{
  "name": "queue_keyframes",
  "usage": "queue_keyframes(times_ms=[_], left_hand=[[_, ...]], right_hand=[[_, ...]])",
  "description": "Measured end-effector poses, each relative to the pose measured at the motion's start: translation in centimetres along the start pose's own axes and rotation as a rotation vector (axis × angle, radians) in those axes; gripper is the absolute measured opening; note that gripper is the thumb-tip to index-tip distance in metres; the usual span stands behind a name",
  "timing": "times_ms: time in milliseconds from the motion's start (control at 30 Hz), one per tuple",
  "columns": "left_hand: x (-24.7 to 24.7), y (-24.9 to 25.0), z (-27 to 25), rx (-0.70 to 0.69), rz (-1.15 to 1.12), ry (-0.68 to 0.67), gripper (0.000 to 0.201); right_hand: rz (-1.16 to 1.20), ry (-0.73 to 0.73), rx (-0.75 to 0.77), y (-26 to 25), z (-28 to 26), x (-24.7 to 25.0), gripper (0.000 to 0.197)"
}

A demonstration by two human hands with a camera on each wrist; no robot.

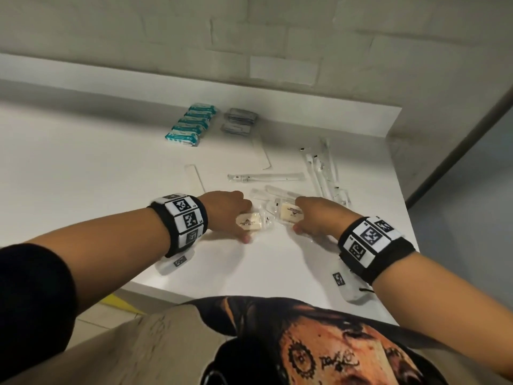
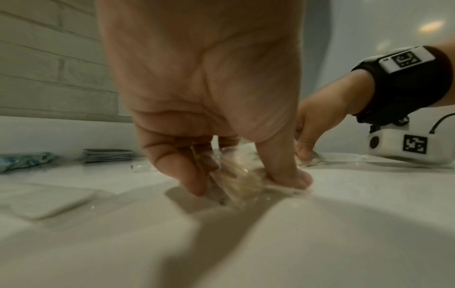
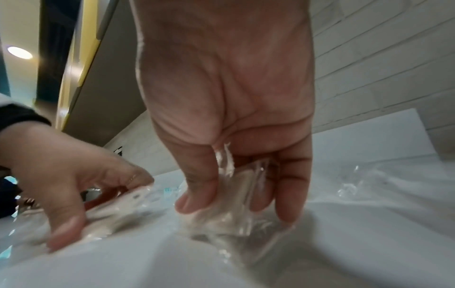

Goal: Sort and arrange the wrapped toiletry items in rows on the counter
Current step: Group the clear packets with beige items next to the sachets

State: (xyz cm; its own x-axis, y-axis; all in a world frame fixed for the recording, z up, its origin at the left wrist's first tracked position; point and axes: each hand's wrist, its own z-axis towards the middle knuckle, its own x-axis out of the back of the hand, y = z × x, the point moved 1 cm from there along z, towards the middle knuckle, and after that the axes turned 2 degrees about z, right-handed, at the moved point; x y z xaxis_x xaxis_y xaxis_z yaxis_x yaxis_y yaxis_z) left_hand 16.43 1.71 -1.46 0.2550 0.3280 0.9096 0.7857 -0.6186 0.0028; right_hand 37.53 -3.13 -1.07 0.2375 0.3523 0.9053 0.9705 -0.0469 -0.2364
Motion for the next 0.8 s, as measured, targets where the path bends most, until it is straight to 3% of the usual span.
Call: queue_keyframes(times_ms=[167, 267, 333, 433, 533, 667, 800], left_hand=[[-0.1, -1.1, 0.8, 0.115, -0.195, 0.002, 0.051], [0.4, -2.0, 0.8, 0.104, -0.279, -0.039, 0.045], [0.8, -2.6, 0.7, 0.108, -0.357, 0.006, 0.045], [1.3, -3.4, 1.0, 0.122, -0.828, 0.185, 0.048], [2.5, -2.8, 0.9, 0.041, -1.307, 0.352, 0.035], [4.5, -1.5, -0.3, -0.098, -1.578, 0.372, 0.018], [5.0, -3.2, -2.2, -0.2, -1.765, 0.312, 0.033]], right_hand=[[0.059, 0.016, -0.033, -0.3, -0.2, 2.1, 0.026], [0.223, 0.065, -0.029, -0.8, -0.5, 2.9, 0.017], [0.417, 0.102, -0.005, -1.4, -0.5, 3.0, 0.018], [0.817, 0.155, 0.048, -3.0, -0.4, 3.0, 0.016], [1.176, 0.195, 0.079, -5.6, -0.2, 3.5, 0.013], [1.316, 0.256, 0.104, -9.0, 0.6, 4.0, 0.02], [1.361, 0.342, 0.092, -11.1, 1.1, 4.4, 0.017]])
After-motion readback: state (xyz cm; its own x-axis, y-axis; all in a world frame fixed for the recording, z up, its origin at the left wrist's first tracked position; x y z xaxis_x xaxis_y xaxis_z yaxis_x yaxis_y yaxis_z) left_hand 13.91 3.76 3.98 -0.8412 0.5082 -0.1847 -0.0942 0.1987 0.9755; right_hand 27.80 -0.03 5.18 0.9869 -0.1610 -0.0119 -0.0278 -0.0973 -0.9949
